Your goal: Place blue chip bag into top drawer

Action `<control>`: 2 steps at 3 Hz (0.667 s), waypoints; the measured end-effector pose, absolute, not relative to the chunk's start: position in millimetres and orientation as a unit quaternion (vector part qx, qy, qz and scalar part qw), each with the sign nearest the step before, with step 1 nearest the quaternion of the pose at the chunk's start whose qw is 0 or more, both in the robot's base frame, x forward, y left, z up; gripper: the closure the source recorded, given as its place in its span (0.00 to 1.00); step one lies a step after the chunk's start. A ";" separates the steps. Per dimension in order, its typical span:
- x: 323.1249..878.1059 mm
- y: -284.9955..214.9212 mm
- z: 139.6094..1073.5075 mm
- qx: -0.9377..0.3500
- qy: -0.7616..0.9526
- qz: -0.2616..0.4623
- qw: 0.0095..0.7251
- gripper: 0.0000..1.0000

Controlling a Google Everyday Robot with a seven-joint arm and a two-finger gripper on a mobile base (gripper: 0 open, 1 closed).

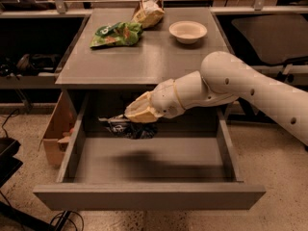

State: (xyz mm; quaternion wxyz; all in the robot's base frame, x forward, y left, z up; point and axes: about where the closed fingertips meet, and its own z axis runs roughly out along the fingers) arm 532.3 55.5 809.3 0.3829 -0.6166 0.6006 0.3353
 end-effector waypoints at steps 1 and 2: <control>532.7 57.0 802.8 -0.616 0.600 0.341 0.379 0.85; 532.7 57.1 802.8 -0.616 0.600 0.341 0.379 0.59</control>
Offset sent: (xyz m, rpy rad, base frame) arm 0.0004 0.0015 -0.0065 0.0033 0.0116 0.0064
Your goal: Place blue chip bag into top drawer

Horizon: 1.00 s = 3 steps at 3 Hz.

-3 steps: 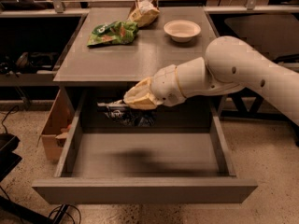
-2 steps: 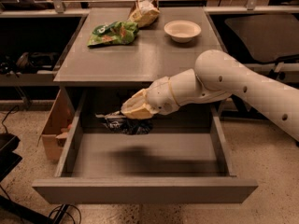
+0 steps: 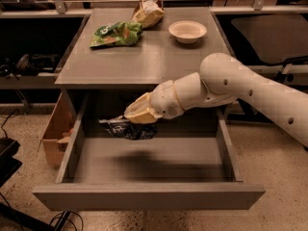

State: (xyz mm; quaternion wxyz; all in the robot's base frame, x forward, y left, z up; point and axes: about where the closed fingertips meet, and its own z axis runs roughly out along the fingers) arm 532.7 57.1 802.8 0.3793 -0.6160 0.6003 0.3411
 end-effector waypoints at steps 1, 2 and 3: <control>532.7 57.1 802.8 -0.616 0.600 0.341 0.379 0.38; 532.7 57.1 802.8 -0.616 0.600 0.341 0.379 0.14; 532.7 57.1 802.8 -0.616 0.600 0.341 0.379 0.00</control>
Offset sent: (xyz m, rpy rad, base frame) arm 0.0000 0.0000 0.0000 0.0000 0.0000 0.0000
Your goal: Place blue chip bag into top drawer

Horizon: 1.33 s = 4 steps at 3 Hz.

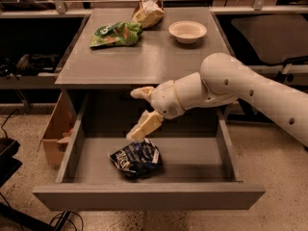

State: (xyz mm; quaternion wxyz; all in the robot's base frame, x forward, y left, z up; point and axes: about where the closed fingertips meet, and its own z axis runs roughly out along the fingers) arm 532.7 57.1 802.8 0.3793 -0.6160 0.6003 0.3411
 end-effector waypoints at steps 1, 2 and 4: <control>534.9 50.0 825.8 -0.623 0.592 0.336 0.386 0.00; 538.5 18.8 897.6 -0.631 0.573 0.303 0.426 0.00; 519.5 -85.4 1044.6 -0.687 0.600 0.090 0.400 0.00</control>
Offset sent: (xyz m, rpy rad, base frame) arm 0.0134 -0.0912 0.2009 0.0423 -0.2997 -0.0588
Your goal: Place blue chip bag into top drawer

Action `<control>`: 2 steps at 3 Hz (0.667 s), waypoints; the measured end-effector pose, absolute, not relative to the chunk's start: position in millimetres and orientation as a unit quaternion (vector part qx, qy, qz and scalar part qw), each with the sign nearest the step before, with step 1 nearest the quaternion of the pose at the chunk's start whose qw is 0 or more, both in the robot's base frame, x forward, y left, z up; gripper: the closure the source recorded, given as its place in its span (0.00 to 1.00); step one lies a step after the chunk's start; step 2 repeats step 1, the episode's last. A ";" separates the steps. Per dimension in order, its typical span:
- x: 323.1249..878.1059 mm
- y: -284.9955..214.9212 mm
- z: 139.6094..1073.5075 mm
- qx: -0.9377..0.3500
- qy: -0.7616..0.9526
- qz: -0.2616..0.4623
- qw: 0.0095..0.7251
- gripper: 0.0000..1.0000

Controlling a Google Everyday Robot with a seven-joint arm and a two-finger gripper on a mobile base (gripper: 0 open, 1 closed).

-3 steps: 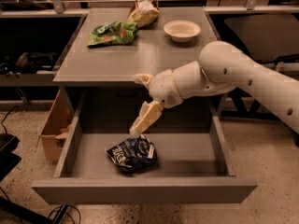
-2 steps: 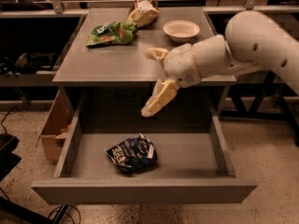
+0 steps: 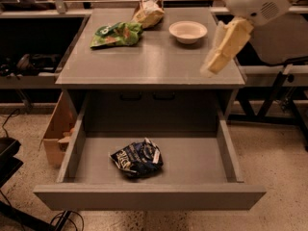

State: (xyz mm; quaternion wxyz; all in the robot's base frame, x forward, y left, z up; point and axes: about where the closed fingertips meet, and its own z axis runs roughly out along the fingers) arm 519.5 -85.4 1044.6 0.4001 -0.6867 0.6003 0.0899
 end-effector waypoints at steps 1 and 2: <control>525.0 -94.7 1033.3 -0.690 0.606 0.074 0.389 0.00; 525.0 -94.7 1033.3 -0.690 0.606 0.074 0.389 0.00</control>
Offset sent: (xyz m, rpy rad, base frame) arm 0.0000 0.0000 0.0000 0.0000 0.0000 0.0000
